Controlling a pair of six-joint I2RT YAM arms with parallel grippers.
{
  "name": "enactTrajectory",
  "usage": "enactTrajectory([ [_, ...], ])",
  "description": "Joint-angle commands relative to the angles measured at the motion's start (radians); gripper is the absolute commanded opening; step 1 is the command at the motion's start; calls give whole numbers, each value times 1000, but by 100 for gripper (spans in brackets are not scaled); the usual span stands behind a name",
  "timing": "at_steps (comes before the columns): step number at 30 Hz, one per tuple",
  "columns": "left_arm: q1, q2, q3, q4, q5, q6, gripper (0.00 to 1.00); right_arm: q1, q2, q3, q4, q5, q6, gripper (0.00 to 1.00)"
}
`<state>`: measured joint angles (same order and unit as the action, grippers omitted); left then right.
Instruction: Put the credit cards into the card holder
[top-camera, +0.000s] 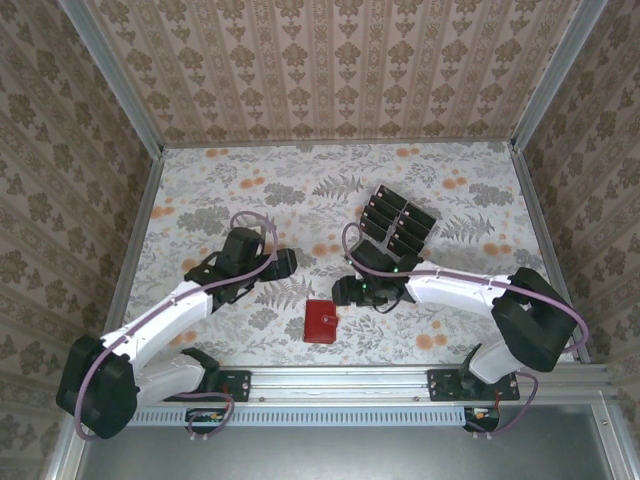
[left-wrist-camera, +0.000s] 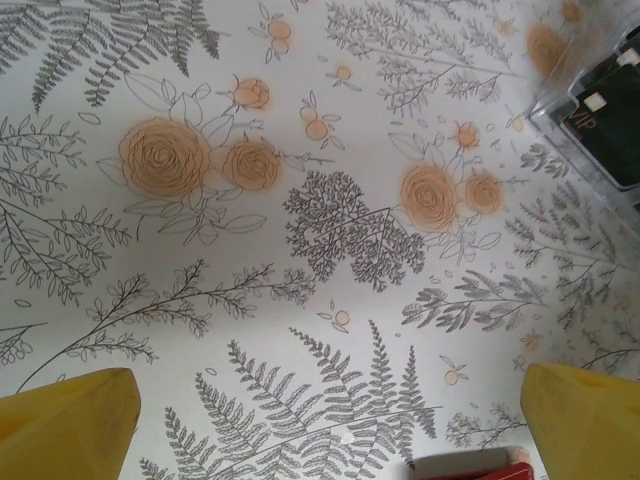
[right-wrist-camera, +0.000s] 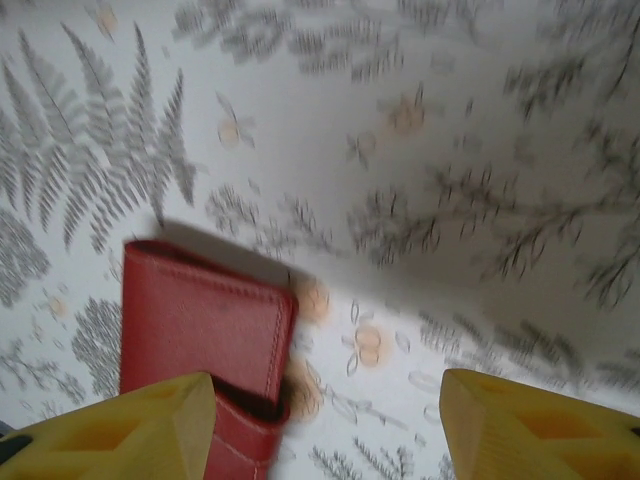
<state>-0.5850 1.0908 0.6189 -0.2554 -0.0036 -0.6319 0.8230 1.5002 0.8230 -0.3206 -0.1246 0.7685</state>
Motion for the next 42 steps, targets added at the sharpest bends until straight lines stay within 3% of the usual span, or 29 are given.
enactTrajectory([
  [1, -13, -11, -18, -20, -1, 20, 100, 39, -23, -22, 1, 37, 73, 61],
  [17, -30, 46, -33, 21, -1, 20, 100, 154, 92, -10, 73, 32, 156, 54],
  [24, -35, 57, -37, 28, -1, 25, 100, 157, 115, -8, 120, 16, 179, 37],
  [33, -38, 65, -45, 39, -1, 25, 100, 123, 150, 46, 142, 36, 186, 3],
  [42, -39, 66, -47, 50, 0, 20, 100, -5, 172, 132, 139, 57, 120, 0],
])
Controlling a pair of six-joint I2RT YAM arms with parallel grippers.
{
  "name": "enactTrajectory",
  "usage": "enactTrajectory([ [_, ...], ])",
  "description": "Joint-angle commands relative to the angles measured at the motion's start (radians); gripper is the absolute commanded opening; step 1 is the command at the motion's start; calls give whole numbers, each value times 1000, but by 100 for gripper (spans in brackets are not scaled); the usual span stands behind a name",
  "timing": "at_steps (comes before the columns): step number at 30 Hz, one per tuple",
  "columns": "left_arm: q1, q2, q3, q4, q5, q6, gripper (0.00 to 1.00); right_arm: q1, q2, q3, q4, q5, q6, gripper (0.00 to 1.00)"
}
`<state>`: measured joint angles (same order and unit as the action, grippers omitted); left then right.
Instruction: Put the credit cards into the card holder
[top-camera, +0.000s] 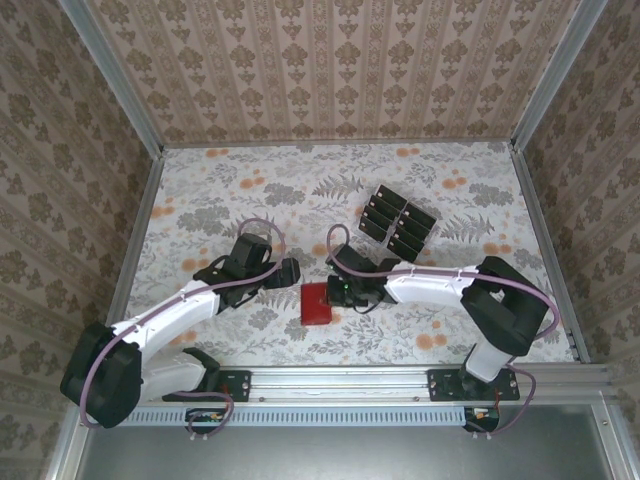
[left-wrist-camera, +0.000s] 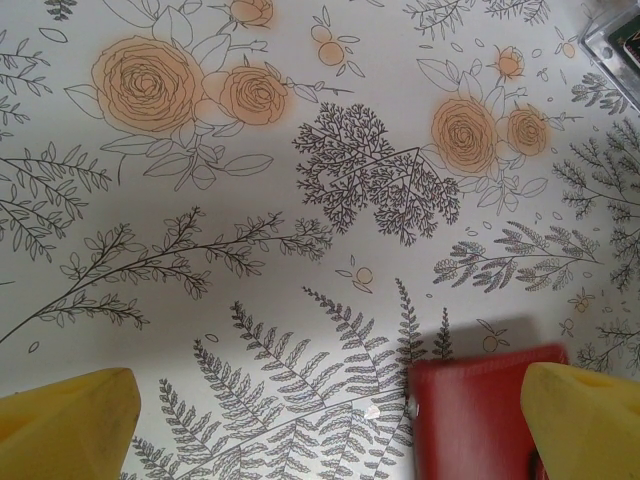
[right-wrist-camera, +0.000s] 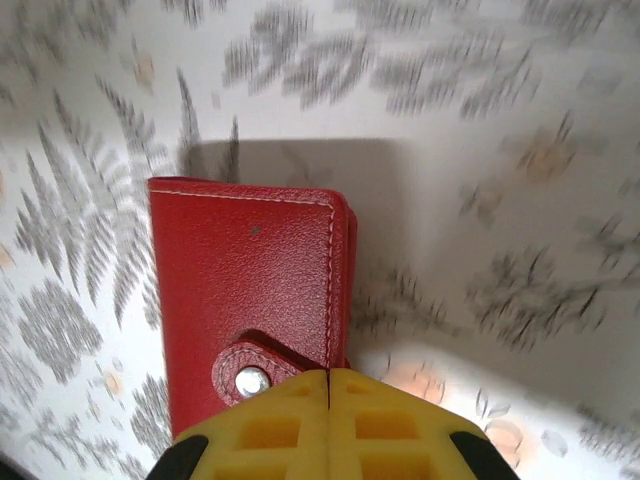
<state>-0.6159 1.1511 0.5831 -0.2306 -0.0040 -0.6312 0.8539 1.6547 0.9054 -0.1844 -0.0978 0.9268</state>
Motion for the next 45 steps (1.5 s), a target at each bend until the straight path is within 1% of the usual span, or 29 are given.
enactTrajectory([
  [1, -8, 8, -11, 33, 1, 18, 100, -52, 26, 63, 3, 27, -48, 0],
  [5, -7, 36, -8, 79, 16, -2, 100, -98, 66, 108, 17, 1, -87, 0],
  [8, -7, 73, 4, 116, 35, -20, 100, -113, 103, 133, 11, -12, -112, 0],
  [9, -7, 85, 10, 122, 41, -24, 100, -115, 110, 136, 11, -13, -115, 5],
  [10, -7, 98, 15, 128, 44, -27, 100, -115, 117, 139, 11, -15, -118, 15],
  [11, -8, 107, 20, 133, 47, -28, 100, -115, 119, 139, 11, -17, -118, 22],
  [13, -8, 123, 30, 135, 51, -30, 100, -115, 112, 133, 15, -20, -115, 34],
  [16, -8, 131, 35, 140, 49, -26, 100, -115, 98, 114, 20, -16, -108, 42],
  [19, -8, 135, 36, 141, 46, -22, 100, -115, 100, 107, 22, -15, -102, 46],
  [27, -8, 139, 34, 141, 40, -10, 100, -115, 152, 105, 44, -37, -53, 47],
  [32, -8, 143, 40, 143, 37, 0, 100, -115, 178, 99, 90, -63, -24, 45],
  [35, -8, 149, 40, 149, 38, 0, 100, -116, 189, 95, 111, -76, -15, 33],
  [38, -7, 156, 40, 156, 41, 0, 100, -116, 187, 89, 129, -83, -11, 13],
  [40, -6, 159, 40, 159, 41, -1, 100, -119, 177, 85, 135, -91, -11, 3],
  [41, -3, 160, 42, 159, 44, -2, 100, -121, 167, 82, 138, -95, -12, 0],
  [45, 27, 152, 49, 158, 73, -12, 100, -126, 110, 75, 137, -113, -15, 0],
])
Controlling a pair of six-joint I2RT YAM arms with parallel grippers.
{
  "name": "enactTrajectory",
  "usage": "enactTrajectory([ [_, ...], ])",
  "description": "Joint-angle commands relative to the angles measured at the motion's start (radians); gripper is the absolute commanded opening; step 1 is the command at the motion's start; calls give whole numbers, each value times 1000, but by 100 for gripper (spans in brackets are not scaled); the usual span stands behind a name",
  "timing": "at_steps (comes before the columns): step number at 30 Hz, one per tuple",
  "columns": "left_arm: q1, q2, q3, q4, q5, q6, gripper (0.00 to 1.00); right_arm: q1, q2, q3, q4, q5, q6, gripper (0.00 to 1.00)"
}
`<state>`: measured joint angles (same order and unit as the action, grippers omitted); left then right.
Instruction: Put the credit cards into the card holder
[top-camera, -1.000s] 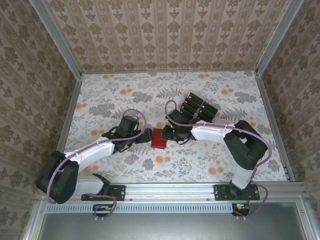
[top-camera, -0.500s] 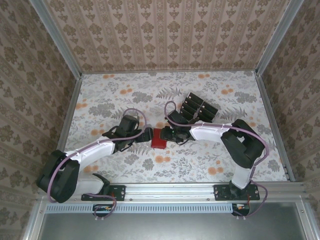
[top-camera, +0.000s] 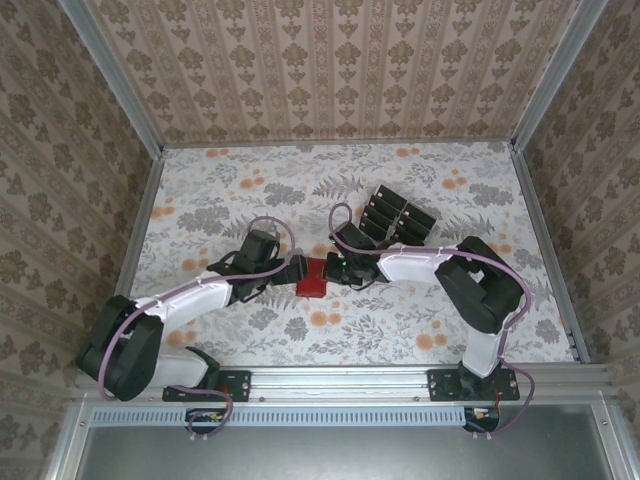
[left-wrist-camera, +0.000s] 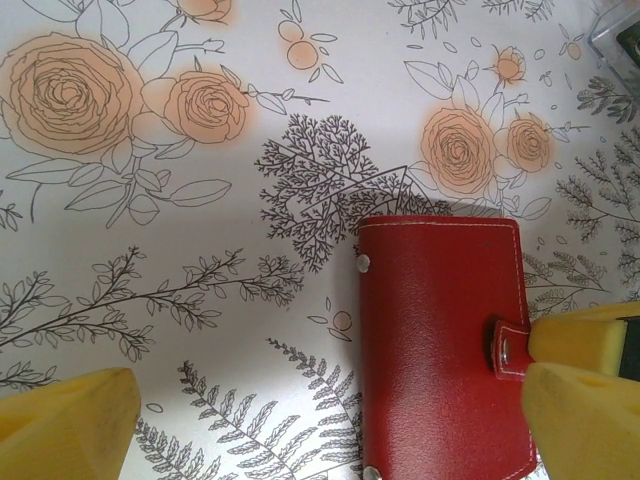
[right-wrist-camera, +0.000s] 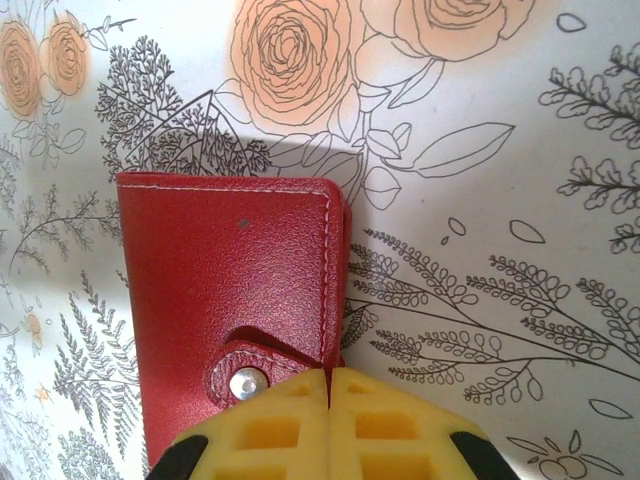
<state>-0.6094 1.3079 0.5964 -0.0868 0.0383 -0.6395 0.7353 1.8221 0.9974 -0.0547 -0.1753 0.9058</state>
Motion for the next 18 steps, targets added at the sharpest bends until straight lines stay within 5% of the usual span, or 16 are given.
enactTrajectory([
  [1, 29, -10, 37, 16, 38, -9, 100, -8, -78, -17, 7, -39, 5, 0],
  [9, 134, -72, -25, 170, 172, -134, 100, -8, -211, -21, 0, -66, 19, 0],
  [18, 148, -110, -93, 391, 219, -283, 100, -11, -244, 2, 48, -114, 69, 0],
])
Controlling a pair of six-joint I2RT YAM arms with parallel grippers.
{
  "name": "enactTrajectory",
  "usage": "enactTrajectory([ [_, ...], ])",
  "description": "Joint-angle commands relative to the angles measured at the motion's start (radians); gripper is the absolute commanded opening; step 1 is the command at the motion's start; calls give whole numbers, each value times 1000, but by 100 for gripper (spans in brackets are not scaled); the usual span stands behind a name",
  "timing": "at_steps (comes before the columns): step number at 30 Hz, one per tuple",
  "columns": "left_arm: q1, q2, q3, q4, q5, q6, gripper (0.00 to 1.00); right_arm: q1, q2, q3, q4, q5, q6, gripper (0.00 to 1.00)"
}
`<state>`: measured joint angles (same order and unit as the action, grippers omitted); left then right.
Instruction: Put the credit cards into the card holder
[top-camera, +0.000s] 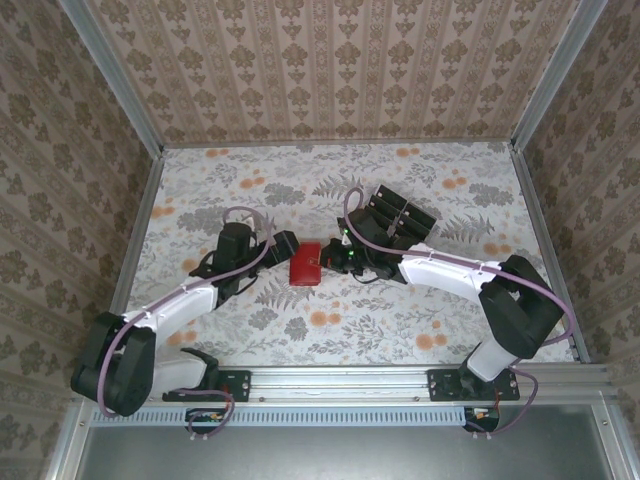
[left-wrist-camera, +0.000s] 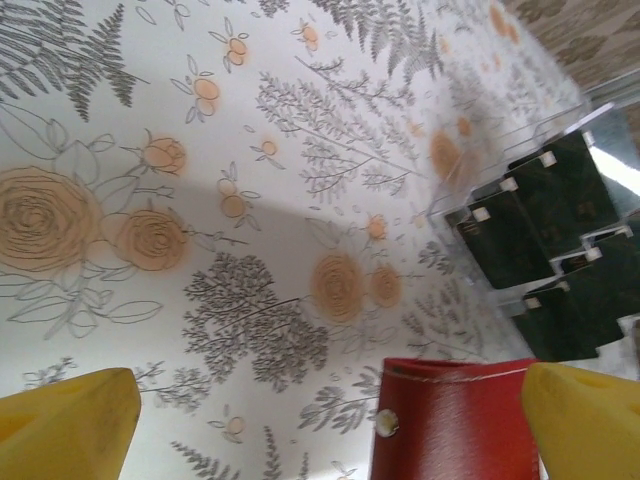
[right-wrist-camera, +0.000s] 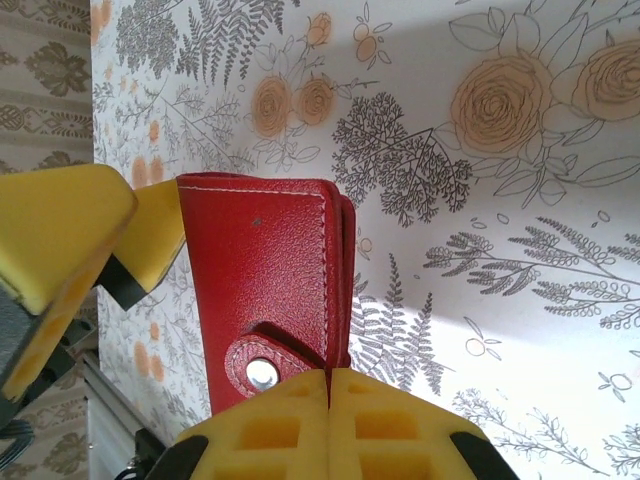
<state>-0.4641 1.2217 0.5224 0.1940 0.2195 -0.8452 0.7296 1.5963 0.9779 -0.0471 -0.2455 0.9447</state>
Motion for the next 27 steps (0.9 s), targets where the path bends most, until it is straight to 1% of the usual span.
enactTrajectory([
  [1, 4, -24, -23, 129, 42, -87, 100, -6, -15, 24, 45, -48, 34, 0],
  [5, 3, -18, -42, 189, 53, -119, 98, -6, -8, 33, 59, -61, 46, 0],
  [12, 3, 33, -79, 314, 90, -187, 89, -8, 5, 29, 93, -80, 67, 0],
  [18, 1, 82, -103, 431, 128, -238, 76, -10, 16, 22, 114, -90, 78, 0],
  [24, -2, 99, -129, 487, 132, -258, 63, -15, 17, 9, 126, -89, 83, 0],
  [27, -3, 102, -134, 501, 132, -262, 50, -16, 19, 5, 127, -89, 85, 0],
])
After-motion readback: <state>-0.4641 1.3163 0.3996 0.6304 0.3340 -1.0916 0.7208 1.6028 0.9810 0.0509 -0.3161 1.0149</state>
